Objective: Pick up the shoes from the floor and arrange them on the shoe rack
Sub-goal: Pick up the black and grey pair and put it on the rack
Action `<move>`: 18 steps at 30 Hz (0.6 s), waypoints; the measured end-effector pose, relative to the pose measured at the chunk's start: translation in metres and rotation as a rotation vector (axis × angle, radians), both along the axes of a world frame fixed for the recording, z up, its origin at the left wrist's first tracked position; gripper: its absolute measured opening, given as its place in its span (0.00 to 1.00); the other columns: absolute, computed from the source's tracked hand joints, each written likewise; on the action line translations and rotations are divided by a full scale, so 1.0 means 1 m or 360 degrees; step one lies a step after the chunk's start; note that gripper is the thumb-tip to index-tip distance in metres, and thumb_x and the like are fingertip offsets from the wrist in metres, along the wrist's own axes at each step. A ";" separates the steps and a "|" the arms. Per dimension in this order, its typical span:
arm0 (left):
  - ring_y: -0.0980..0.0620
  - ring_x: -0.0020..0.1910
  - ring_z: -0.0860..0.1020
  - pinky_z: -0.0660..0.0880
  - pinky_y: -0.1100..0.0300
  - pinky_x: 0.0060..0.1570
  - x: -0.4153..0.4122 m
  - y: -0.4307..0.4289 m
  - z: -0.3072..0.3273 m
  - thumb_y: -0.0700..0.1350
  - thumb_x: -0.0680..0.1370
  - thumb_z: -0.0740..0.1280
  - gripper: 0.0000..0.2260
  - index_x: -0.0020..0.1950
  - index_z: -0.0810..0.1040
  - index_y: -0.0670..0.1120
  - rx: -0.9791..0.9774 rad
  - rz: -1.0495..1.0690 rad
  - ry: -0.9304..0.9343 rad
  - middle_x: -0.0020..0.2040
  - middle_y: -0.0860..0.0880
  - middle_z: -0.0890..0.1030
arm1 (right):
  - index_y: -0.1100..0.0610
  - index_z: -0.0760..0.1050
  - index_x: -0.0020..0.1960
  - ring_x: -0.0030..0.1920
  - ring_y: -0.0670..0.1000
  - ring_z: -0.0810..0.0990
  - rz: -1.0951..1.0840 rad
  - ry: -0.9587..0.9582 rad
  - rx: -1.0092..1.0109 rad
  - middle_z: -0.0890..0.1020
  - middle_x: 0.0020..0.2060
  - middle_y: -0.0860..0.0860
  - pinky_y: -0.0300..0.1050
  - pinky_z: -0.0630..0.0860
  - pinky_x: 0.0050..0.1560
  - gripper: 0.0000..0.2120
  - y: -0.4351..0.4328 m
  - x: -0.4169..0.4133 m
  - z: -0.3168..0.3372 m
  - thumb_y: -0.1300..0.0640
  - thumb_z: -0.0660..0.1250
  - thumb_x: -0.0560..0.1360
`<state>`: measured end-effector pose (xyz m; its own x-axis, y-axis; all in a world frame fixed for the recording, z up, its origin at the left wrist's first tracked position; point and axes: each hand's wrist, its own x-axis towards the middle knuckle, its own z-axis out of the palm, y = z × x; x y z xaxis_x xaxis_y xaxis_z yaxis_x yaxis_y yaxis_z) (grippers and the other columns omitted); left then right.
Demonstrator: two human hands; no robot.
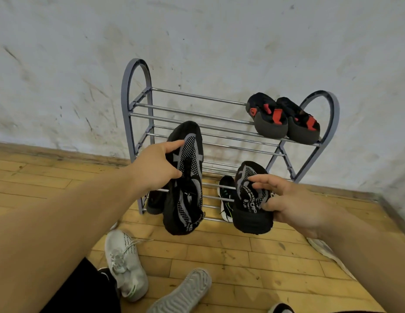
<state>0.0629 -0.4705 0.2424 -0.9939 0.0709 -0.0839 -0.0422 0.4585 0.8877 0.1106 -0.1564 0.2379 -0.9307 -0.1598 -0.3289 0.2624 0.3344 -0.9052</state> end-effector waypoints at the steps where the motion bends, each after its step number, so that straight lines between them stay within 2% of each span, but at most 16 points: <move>1: 0.52 0.56 0.82 0.80 0.63 0.49 -0.003 0.003 -0.004 0.30 0.74 0.74 0.38 0.77 0.70 0.60 0.0009 -0.0015 -0.0019 0.66 0.51 0.81 | 0.42 0.79 0.64 0.65 0.56 0.78 0.0006 0.0014 0.0009 0.77 0.66 0.47 0.64 0.79 0.62 0.32 0.002 -0.001 -0.002 0.75 0.64 0.74; 5: 0.49 0.60 0.81 0.79 0.54 0.61 -0.021 0.019 -0.019 0.30 0.74 0.73 0.37 0.77 0.70 0.58 0.0043 -0.0026 -0.0142 0.67 0.50 0.81 | 0.39 0.80 0.62 0.65 0.53 0.79 0.0023 0.0080 0.0115 0.79 0.65 0.46 0.59 0.80 0.63 0.33 0.010 -0.012 -0.011 0.75 0.64 0.73; 7: 0.48 0.62 0.80 0.78 0.51 0.64 -0.032 0.028 -0.025 0.29 0.74 0.72 0.37 0.77 0.70 0.58 0.0062 -0.0059 -0.0157 0.68 0.49 0.80 | 0.39 0.80 0.62 0.63 0.53 0.80 -0.0001 0.0093 0.0149 0.80 0.64 0.48 0.56 0.80 0.62 0.33 0.015 -0.020 -0.015 0.75 0.63 0.74; 11: 0.48 0.58 0.82 0.81 0.51 0.58 -0.055 0.051 -0.037 0.29 0.76 0.70 0.36 0.77 0.69 0.59 0.0161 -0.0103 -0.0200 0.64 0.49 0.81 | 0.41 0.80 0.64 0.62 0.51 0.81 -0.0047 0.0098 0.0169 0.81 0.63 0.49 0.48 0.82 0.58 0.33 0.029 -0.041 -0.024 0.76 0.62 0.74; 13: 0.46 0.56 0.83 0.82 0.45 0.56 -0.068 0.066 -0.043 0.29 0.77 0.70 0.36 0.77 0.69 0.60 0.0219 -0.0125 -0.0237 0.62 0.50 0.82 | 0.42 0.79 0.64 0.59 0.50 0.82 -0.0068 0.0098 0.0181 0.82 0.61 0.49 0.44 0.83 0.52 0.32 0.038 -0.052 -0.029 0.76 0.62 0.75; 15: 0.43 0.56 0.83 0.82 0.42 0.56 -0.083 0.081 -0.051 0.29 0.77 0.69 0.36 0.77 0.69 0.60 0.0276 -0.0113 -0.0253 0.60 0.50 0.82 | 0.41 0.80 0.63 0.57 0.49 0.83 -0.0098 0.0118 0.0223 0.83 0.61 0.50 0.44 0.83 0.51 0.32 0.047 -0.064 -0.037 0.76 0.63 0.75; 18: 0.48 0.55 0.82 0.83 0.52 0.50 -0.106 0.104 -0.062 0.29 0.78 0.68 0.35 0.78 0.69 0.58 0.0388 -0.0130 -0.0255 0.58 0.51 0.83 | 0.40 0.81 0.62 0.58 0.53 0.84 -0.0151 0.0135 0.0260 0.83 0.61 0.50 0.51 0.84 0.54 0.33 0.057 -0.082 -0.047 0.76 0.62 0.75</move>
